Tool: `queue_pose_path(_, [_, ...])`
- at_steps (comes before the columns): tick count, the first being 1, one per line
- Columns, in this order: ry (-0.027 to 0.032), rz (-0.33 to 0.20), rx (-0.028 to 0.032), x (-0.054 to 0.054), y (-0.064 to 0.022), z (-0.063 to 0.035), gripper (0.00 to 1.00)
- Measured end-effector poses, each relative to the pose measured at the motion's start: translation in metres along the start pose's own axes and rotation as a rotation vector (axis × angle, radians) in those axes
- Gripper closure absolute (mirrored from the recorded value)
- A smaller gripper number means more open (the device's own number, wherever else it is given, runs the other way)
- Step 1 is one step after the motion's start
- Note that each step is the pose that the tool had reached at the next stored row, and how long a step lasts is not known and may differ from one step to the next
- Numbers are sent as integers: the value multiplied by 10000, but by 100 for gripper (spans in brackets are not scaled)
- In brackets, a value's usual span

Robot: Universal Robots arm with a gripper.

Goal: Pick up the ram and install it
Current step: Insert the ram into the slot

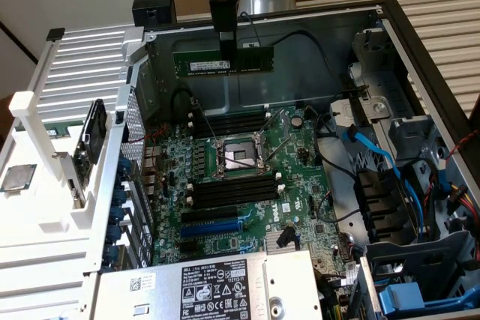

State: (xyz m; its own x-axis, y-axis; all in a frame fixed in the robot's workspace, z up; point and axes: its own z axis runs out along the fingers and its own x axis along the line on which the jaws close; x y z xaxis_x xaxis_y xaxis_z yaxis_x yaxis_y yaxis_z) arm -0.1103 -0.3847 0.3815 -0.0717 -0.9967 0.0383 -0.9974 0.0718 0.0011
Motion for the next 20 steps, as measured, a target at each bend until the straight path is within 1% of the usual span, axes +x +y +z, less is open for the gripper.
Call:
queue_pose_path(7, [1,-1,0,0,1,3,88])
queue_pose_path(14, [0,0,1,-23,21,49,88])
queue_pose_path(15, [-16,-8,2,-23,24,56,88])
queue_pose_path(17, [-136,-46,-8,-22,28,59,88])
queue_pose_path(19, [-164,-47,-9,-19,28,60,88])
queue_pose_path(20, [-231,-55,-21,-13,27,62,88])
